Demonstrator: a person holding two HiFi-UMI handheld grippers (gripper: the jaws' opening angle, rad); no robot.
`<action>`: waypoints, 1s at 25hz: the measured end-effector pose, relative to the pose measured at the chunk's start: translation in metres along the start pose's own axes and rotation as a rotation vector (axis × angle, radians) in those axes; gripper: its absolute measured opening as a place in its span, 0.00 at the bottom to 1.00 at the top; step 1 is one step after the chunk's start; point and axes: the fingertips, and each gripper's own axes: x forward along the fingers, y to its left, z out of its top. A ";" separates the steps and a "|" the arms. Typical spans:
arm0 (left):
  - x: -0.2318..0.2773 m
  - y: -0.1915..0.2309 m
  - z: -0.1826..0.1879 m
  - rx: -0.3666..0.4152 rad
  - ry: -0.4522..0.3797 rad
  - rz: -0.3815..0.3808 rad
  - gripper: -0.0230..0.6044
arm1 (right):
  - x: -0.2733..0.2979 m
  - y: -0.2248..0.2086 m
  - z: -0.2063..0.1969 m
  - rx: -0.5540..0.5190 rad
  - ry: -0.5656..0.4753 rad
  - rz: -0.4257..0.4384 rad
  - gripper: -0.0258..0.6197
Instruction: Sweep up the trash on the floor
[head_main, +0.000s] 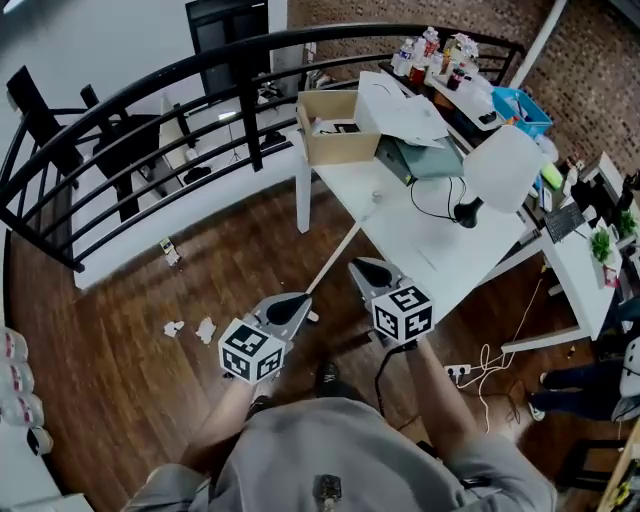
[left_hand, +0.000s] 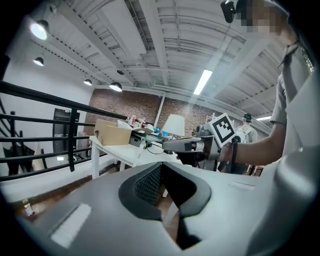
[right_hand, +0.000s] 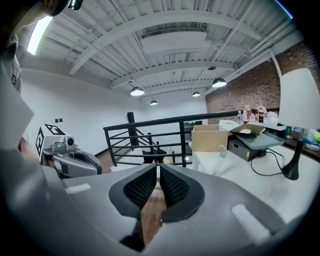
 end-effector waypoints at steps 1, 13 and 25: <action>0.012 0.001 0.000 -0.004 0.004 0.021 0.04 | 0.003 -0.017 -0.002 0.007 0.008 0.004 0.06; 0.074 0.017 -0.014 -0.050 0.040 0.146 0.04 | 0.088 -0.166 -0.039 0.034 0.123 -0.104 0.37; 0.068 0.037 -0.034 -0.127 0.068 0.241 0.04 | 0.146 -0.212 -0.044 0.024 0.183 -0.085 0.33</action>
